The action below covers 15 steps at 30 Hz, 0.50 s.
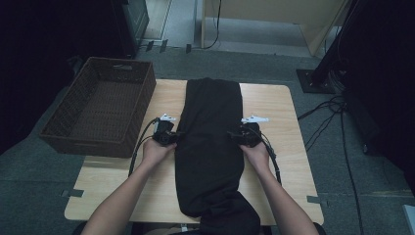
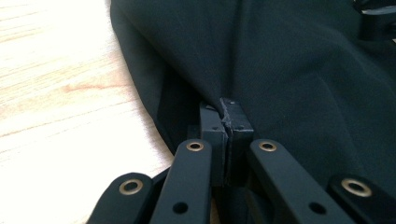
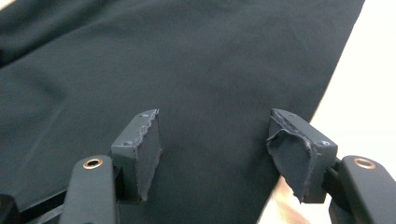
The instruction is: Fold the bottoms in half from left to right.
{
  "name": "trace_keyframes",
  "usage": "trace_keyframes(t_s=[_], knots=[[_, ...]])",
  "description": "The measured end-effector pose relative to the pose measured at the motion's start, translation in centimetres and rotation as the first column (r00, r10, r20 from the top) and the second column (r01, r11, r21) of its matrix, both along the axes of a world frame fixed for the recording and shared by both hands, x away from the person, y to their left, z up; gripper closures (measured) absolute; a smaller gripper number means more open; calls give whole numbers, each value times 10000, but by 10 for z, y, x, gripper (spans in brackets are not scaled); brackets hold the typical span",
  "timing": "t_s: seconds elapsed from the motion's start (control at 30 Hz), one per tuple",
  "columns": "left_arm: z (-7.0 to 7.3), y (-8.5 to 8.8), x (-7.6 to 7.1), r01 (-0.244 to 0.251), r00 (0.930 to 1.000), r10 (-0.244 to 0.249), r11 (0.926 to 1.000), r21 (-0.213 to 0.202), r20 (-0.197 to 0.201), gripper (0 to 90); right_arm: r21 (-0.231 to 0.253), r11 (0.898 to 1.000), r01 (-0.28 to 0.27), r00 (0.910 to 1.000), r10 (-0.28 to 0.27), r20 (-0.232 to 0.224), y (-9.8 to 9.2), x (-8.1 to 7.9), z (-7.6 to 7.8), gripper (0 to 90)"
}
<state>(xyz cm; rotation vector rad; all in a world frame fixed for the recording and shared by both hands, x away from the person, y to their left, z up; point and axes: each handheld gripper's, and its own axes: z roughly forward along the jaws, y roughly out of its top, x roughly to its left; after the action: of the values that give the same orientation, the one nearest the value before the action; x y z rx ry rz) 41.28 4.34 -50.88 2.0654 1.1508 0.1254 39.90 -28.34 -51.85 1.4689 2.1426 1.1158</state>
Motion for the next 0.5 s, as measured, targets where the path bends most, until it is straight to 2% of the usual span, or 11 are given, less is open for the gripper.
trace_keyframes(t_s=[0.07,0.13,0.2,0.23,0.27,0.33,0.5], knots=[[0,2,1,-1,10000,1,10000,15,-32,896,-503,9987,128,9997,-118,208,7,3,0,408],[-1,3,0,-29,10000,29,10000,-14,-47,896,-1357,9906,151,9982,-71,591,12,2,-1,513],[0,3,-1,16,10000,-17,9999,108,65,896,-1318,9913,-26,9974,121,714,12,0,-1,732],[0,3,-2,67,9999,-68,9999,111,74,896,-1357,9907,88,9981,-4,618,11,-1,0,843],[0,4,-3,101,9999,-102,9999,129,49,896,-1398,9901,113,9988,-45,487,10,-2,1,881],[0,4,-6,220,9998,-220,9997,130,7,897,-1172,9931,74,9999,-60,123,6,-4,4,893],[3,6,-26,596,9982,-594,9980,220,-99,897,-1227,9919,-315,9994,293,-198,3,-22,7,896]])
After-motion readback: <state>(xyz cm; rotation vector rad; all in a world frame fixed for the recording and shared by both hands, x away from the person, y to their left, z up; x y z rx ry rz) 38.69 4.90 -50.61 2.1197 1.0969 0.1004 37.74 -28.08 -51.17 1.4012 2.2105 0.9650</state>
